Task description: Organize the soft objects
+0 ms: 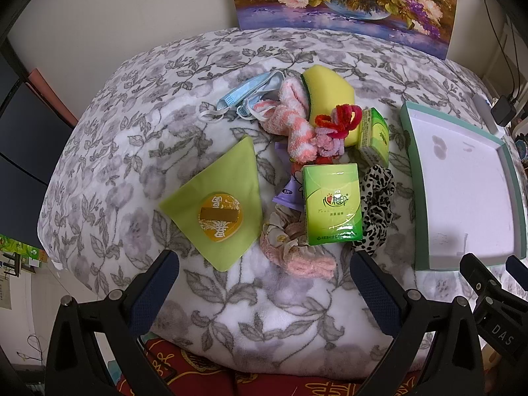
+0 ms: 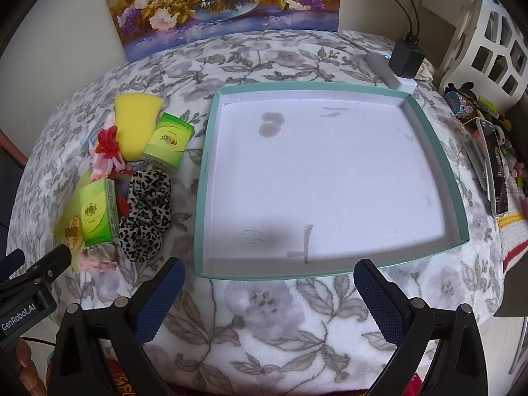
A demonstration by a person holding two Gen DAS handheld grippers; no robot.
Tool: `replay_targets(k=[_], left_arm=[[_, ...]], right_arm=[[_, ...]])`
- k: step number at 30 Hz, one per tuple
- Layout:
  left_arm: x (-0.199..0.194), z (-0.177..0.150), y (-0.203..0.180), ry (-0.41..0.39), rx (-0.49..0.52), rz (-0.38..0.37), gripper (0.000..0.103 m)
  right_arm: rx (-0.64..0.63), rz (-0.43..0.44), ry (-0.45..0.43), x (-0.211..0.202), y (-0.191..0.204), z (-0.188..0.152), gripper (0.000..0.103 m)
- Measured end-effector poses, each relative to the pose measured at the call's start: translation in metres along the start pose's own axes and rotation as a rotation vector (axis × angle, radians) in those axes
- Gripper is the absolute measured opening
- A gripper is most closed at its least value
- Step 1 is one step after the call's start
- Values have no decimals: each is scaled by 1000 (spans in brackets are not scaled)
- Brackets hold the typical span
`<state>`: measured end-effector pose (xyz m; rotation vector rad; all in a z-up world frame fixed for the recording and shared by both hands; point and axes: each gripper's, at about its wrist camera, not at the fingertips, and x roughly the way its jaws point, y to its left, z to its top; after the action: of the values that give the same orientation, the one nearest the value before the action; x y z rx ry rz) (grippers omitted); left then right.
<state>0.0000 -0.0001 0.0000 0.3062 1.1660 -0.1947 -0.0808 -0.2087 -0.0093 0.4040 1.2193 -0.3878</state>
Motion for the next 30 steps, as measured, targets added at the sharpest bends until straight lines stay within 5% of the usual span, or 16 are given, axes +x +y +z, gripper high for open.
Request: replay_targets(k=[30], left_arm=[[0,0,0,2,2,4,103]], right_arm=[[-10,1,14,3,6,-2,103]])
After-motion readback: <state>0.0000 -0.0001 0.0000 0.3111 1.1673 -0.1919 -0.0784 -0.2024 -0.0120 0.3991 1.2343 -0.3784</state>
